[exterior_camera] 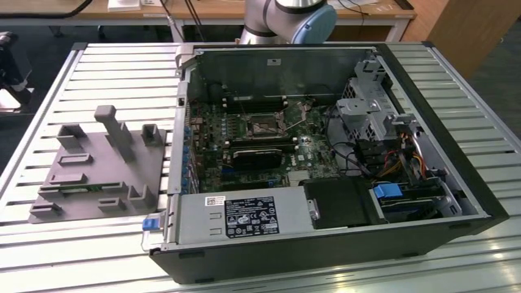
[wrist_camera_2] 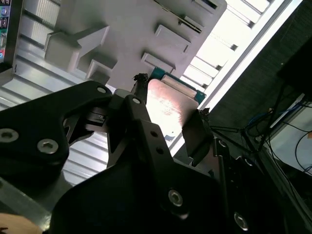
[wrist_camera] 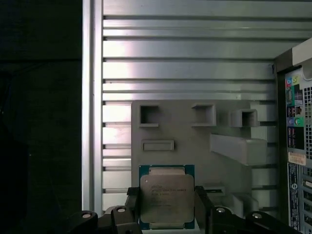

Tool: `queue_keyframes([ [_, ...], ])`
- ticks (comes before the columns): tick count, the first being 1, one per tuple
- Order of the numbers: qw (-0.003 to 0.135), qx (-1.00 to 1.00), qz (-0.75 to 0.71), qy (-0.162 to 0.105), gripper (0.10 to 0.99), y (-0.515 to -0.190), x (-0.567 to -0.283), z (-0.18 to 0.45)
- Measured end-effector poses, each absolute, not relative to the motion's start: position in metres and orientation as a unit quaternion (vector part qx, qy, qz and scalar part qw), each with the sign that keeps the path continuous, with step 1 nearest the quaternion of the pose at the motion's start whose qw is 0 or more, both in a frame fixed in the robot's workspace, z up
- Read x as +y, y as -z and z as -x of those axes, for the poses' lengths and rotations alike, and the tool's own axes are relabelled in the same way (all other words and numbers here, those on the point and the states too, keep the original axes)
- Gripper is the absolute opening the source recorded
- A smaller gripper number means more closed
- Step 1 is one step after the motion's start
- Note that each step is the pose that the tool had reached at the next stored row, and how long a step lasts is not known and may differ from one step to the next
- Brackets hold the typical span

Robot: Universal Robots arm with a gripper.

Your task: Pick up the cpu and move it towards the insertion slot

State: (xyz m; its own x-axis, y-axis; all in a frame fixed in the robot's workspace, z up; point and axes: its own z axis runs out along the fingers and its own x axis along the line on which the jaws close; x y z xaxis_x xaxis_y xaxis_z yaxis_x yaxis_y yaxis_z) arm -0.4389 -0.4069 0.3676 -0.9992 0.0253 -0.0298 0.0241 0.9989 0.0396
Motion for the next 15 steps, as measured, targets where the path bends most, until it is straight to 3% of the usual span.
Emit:
queue_keyframes([
  [7, 0.015, 1.000, -0.012, -0.020, 0.533, -0.388, -0.407, 0.439],
  [15, 0.015, 1.000, -0.012, -0.020, 0.533, -0.389, -0.407, 0.436],
])
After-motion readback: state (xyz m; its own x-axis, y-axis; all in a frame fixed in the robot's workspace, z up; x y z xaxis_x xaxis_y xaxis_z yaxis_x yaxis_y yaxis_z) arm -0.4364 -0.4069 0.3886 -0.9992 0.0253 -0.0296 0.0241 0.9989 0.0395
